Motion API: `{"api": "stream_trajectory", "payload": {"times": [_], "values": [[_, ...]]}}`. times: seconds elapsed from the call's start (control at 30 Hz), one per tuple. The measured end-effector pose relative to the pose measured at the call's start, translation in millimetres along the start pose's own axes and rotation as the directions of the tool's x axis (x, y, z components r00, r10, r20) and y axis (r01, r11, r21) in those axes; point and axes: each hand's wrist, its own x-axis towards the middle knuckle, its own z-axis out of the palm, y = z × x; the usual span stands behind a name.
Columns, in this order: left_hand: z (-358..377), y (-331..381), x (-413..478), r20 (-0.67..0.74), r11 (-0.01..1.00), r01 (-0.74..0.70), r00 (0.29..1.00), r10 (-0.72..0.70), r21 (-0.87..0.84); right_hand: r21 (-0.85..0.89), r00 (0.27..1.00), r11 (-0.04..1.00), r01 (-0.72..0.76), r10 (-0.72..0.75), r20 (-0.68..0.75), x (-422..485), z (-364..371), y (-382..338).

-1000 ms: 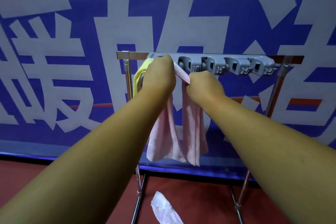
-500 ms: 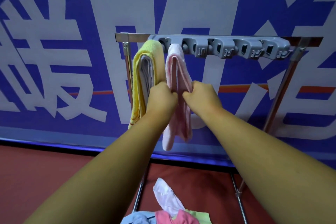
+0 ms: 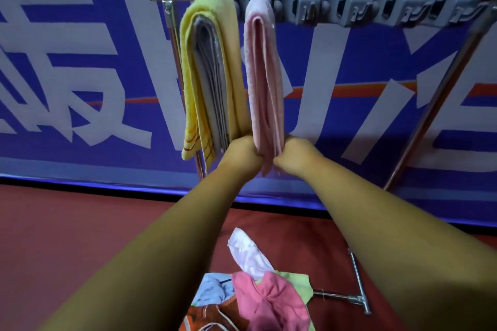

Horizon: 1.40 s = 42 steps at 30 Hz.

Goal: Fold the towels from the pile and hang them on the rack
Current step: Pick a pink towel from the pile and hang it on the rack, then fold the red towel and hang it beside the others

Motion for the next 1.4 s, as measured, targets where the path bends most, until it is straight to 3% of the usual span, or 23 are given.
{"api": "stream_trajectory", "payload": {"times": [0.1, 0.37, 0.63, 0.87, 1.07, 1.13, 1.2, 1.3, 1.4], "values": [[19, -22, -6, 0.073, 0.999, 0.023, 0.997, -0.026, 0.035, -0.065, 0.990, 0.997, -0.039, 0.048, 0.136, -2, 18, 19], [73, -82, -32, 0.245, 0.971, 0.134, 0.952, -0.182, 0.200, -0.117, 0.953, 0.984, -0.136, 0.162, 0.256, -20, 81, 68], [150, -138, -72, 0.423, 0.954, 0.222, 0.858, -0.290, 0.203, -0.029, 0.815, 0.945, -0.327, 0.297, 0.498, -41, 196, 123], [234, -182, -126, 0.605, 0.934, 0.255, 0.712, -0.357, 0.250, -0.050, 0.686, 0.890, -0.454, 0.385, 0.617, -77, 296, 176], [294, -217, -189, 0.712, 0.903, 0.229, 0.557, -0.427, 0.362, -0.219, 0.621, 0.902, -0.373, 0.418, 0.663, -110, 360, 213], [312, -231, -207, 0.752, 0.896, 0.129, 0.500, -0.429, 0.425, -0.236, 0.588, 0.897, -0.375, 0.427, 0.688, -119, 373, 215], [329, -243, -224, 0.803, 0.887, 0.119, 0.385, -0.455, 0.445, -0.278, 0.567, 0.914, -0.295, 0.401, 0.719, -128, 384, 216], [349, -259, -242, 0.807, 0.900, 0.072, 0.415, -0.420, 0.431, -0.315, 0.559, 0.926, -0.207, 0.376, 0.739, -138, 403, 228], [364, -272, -251, 0.765, 0.896, 0.237, 0.468, -0.443, 0.375, -0.286, 0.521, 0.919, -0.272, 0.390, 0.760, -145, 419, 241]]}}
